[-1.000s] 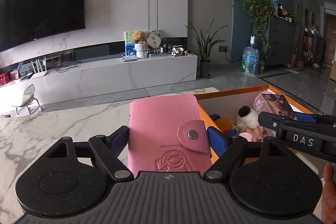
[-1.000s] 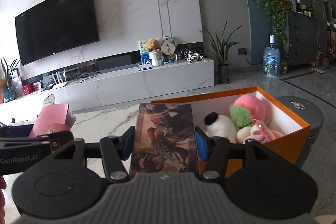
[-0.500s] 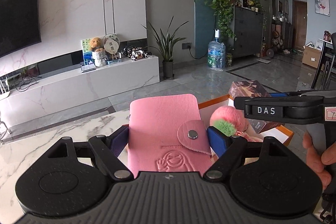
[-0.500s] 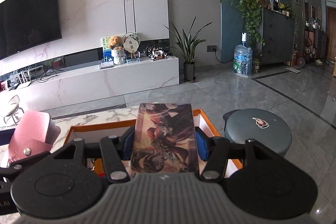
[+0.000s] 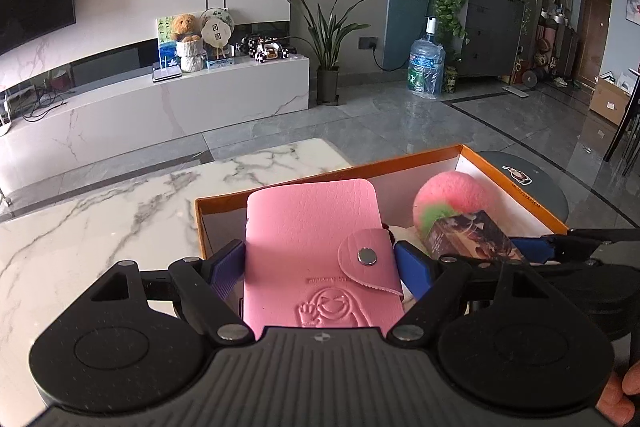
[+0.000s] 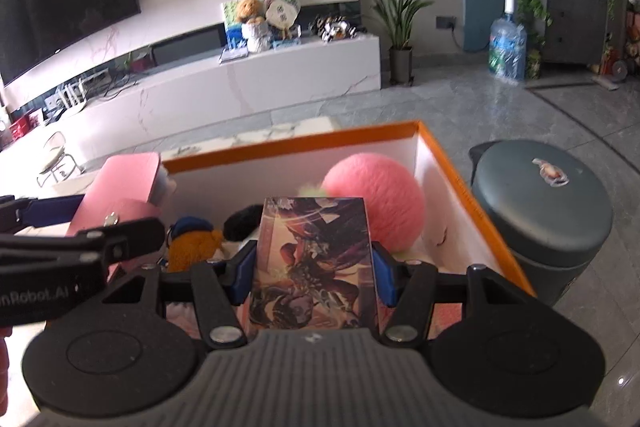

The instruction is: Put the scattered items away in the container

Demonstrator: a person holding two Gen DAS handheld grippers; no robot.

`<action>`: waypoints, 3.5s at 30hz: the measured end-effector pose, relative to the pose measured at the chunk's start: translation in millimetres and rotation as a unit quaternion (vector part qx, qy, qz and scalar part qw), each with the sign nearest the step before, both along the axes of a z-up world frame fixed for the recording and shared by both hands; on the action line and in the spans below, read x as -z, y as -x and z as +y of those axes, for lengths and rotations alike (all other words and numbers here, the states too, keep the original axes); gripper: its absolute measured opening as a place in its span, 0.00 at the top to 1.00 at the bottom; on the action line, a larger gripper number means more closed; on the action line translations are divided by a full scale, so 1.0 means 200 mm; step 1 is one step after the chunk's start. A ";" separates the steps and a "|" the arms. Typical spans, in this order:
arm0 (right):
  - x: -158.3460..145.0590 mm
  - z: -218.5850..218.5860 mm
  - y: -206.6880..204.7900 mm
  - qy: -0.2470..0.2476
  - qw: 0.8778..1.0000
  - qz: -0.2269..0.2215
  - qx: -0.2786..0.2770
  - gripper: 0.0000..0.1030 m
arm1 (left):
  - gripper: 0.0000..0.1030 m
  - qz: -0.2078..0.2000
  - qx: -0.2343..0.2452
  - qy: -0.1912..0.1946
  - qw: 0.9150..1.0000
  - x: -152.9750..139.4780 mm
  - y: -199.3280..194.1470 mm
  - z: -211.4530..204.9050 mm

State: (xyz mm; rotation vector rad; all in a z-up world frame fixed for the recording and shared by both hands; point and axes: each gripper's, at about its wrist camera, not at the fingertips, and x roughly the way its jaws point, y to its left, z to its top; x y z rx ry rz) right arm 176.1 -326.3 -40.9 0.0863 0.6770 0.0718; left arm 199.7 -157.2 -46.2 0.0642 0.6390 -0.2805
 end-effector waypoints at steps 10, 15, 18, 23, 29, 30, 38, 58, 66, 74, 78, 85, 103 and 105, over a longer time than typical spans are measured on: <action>0.07 0.04 -0.07 0.032 0.999 0.039 -0.005 0.41 | 0.08 0.014 0.002 0.000 1.000 0.01 -0.02 0.02; 0.07 0.04 -0.06 0.024 0.999 0.041 0.001 0.37 | 0.08 0.015 0.002 -0.004 1.000 0.00 -0.02 0.03; 0.07 0.01 -0.06 0.005 0.999 0.042 0.010 0.30 | 0.08 0.017 -0.001 -0.002 1.000 -0.01 -0.02 0.03; 0.06 -0.04 -0.04 -0.020 0.999 0.034 0.033 0.29 | 0.08 0.018 -0.001 -0.006 1.000 -0.01 -0.02 0.02; 0.03 -0.11 -0.01 -0.050 0.996 0.009 0.075 0.29 | 0.08 0.030 0.000 -0.021 0.999 0.02 -0.07 -0.03; 0.02 -0.13 0.00 -0.057 0.995 0.003 0.083 0.29 | 0.08 0.035 0.000 -0.025 0.999 0.03 -0.08 -0.05; 0.02 -0.15 -0.02 -0.067 0.994 0.002 0.084 0.30 | 0.08 0.085 0.014 -0.069 0.994 0.14 -0.16 -0.15; 0.02 -0.16 -0.02 -0.081 0.993 -0.010 0.088 0.28 | 0.06 0.026 0.015 -0.041 0.999 0.04 -0.05 -0.13; -0.05 -0.13 0.10 -0.088 0.986 -0.071 0.125 0.28 | 0.06 -0.017 -0.008 -0.013 1.000 -0.11 0.04 -0.02; -0.16 0.05 0.35 -0.045 0.979 -0.138 0.144 0.28 | 0.06 -0.045 -0.027 -0.001 0.999 -0.22 0.19 0.13; -0.23 0.14 0.52 -0.033 0.975 -0.162 0.148 0.27 | 0.06 -0.073 -0.036 0.000 0.997 -0.29 0.29 0.19; -0.40 0.31 0.74 0.033 0.979 -0.160 0.123 0.19 | 0.06 -0.095 -0.030 0.010 0.995 -0.43 0.47 0.26; -0.49 0.35 1.07 0.074 0.988 -0.051 0.125 0.18 | 0.06 0.049 -0.028 -0.013 0.998 -0.32 0.68 0.31; -0.48 0.37 1.09 0.078 0.988 -0.046 0.122 0.18 | 0.06 0.049 -0.025 -0.018 0.998 -0.31 0.72 0.31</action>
